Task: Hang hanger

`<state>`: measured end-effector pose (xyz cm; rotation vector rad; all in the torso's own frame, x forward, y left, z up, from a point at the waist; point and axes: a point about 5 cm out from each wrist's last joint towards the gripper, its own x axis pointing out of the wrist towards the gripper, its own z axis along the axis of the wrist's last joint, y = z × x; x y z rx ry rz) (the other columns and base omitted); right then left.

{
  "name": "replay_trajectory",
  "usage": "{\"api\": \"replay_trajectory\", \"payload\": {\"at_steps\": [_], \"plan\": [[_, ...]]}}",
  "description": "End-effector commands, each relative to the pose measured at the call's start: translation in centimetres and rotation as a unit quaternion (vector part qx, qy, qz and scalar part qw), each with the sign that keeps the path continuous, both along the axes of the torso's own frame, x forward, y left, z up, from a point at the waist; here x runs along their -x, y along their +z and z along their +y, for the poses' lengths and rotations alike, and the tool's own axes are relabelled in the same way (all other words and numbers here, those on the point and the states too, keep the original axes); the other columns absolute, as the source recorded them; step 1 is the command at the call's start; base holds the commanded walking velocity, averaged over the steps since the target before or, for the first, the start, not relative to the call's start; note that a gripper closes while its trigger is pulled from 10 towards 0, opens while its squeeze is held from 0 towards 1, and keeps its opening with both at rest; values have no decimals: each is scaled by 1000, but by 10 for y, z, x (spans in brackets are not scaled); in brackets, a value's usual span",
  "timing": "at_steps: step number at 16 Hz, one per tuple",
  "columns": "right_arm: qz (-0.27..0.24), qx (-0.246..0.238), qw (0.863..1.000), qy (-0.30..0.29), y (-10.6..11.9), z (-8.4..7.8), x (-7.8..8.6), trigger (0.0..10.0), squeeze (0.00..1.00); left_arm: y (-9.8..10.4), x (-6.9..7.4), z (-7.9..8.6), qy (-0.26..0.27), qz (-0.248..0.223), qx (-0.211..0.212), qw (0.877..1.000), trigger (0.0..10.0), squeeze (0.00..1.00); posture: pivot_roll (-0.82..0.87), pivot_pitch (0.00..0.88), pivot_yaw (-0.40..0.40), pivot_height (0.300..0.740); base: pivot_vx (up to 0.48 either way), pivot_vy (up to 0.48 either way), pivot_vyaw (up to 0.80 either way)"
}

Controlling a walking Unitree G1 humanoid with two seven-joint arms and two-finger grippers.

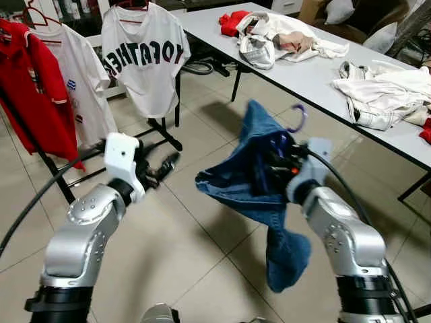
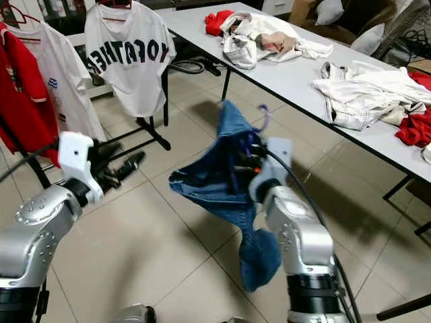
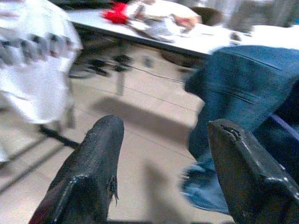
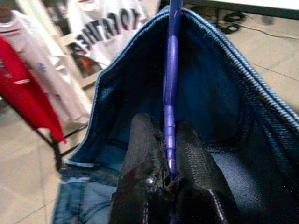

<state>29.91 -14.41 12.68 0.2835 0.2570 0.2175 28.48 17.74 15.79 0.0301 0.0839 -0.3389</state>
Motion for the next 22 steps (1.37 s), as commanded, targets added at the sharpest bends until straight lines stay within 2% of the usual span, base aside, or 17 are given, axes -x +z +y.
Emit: {"api": "replay_trajectory", "payload": {"at_steps": [1, 2, 3, 4, 6, 7, 9, 13, 16, 18, 22], "plan": [[-15, 17, 999, -28, 6, -14, 1, 10000, 0, 6, -2, -5, 21, -10, -8, 1000, 10000, 0, -14, 29, -22, 740, 0, 0, 0], [-16, 27, 999, -31, 6, -16, 1, 10000, 0, 7, -2, -8, 17, -8, 4, 1000, 10000, 0, -27, 53, -16, 740, 0, 0, 0], [-10, 69, 996, -49, 2, -19, 5, 10000, 0, -4, -1, -12, 15, 3, 18, 1000, 10000, 0, -68, 56, -8, 740, 0, 0, 0], [-1, 89, 994, -65, -4, -23, 10, 10000, 0, -18, 3, -14, 24, 17, -2, 1000, 10000, 0, -58, 58, -16, 740, 0, 0, 0], [20, 74, 993, -86, -13, -26, 19, 10000, 0, -24, 12, -16, 36, 38, 11, 999, 10000, 0, -42, 42, -27, 740, 129, 0, 0], [35, 72, 992, -97, -22, -27, 22, 10000, 0, -32, 16, -15, 39, 48, -1, 998, 10000, 0, -38, 25, -39, 740, 274, 0, 0], [49, 72, 991, -103, -31, -28, 21, 10000, 0, -39, 16, -15, 40, 56, -4, 998, 10000, 0, -37, 31, -26, 740, 279, 0, 0], [49, 61, 992, -101, -33, -24, 29, 10000, 0, -36, 8, -12, 37, 56, 0, 998, 10000, 0, -57, 49, -2, 740, 340, 0, 0], [44, 61, 992, -106, -30, -22, 29, 10000, 0, -30, 2, -12, 35, 50, 7, 998, 10000, 0, -64, 52, 22, 740, 367, 0, 346], [38, 68, 991, -108, -28, -21, 28, 10000, 0, -31, 2, -15, 27, 51, 11, 998, 10000, 0, -70, 52, 31, 740, 371, 0, 800], [35, 82, 991, -98, -28, -16, 29, 10000, 0, -30, 2, -16, 25, 50, 11, 998, 10000, 0, -68, 60, 20, 740, 372, 0, 0]]}}
